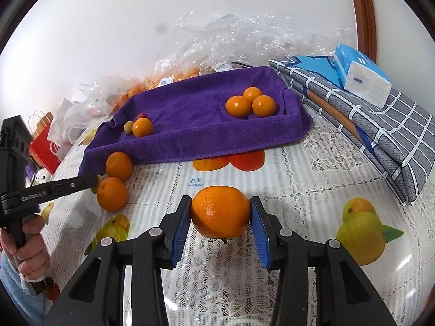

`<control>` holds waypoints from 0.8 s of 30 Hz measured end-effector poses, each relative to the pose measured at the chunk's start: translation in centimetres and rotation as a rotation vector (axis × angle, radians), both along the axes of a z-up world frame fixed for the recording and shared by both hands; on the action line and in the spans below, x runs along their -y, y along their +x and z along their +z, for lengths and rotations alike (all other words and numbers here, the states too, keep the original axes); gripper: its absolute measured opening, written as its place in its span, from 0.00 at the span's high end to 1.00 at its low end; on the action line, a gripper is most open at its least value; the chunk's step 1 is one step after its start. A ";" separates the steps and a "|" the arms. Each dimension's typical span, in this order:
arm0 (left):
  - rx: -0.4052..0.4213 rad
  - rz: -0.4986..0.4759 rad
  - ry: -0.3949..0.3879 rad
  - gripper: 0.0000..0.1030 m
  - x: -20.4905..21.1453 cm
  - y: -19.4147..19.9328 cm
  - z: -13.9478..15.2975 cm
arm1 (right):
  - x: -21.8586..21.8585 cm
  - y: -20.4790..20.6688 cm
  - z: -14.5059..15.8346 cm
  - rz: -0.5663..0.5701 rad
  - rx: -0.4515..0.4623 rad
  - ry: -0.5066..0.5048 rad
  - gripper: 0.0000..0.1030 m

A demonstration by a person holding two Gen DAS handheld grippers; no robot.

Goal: Organize fruits
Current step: 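Hold the orange up with the right gripper while the left gripper grasps a yellow-green fruit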

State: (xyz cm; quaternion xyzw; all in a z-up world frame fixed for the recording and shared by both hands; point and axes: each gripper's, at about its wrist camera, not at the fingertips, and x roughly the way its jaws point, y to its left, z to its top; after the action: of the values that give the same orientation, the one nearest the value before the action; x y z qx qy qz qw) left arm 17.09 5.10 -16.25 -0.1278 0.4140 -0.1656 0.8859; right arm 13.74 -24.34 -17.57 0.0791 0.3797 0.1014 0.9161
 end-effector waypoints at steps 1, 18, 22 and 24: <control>0.008 0.012 0.026 0.77 -0.2 -0.3 0.2 | 0.0 0.0 0.0 0.000 0.000 0.000 0.58; 0.038 -0.024 0.178 0.75 0.4 -0.9 -1.0 | -0.1 0.0 0.1 0.008 0.000 -0.003 0.59; 0.048 -0.022 0.153 0.75 0.0 -1.1 -0.9 | -0.1 0.0 0.1 0.006 0.001 -0.002 0.59; 0.056 -0.024 0.146 0.75 -0.1 -1.2 -0.7 | -0.1 -0.1 0.1 0.003 0.004 -0.003 0.59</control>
State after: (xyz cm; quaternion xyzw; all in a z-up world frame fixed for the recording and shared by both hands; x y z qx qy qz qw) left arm 15.88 5.18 -17.00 -0.0535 0.4013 -0.1492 0.9021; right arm 13.64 -24.26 -17.42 0.0768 0.3780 0.1023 0.9169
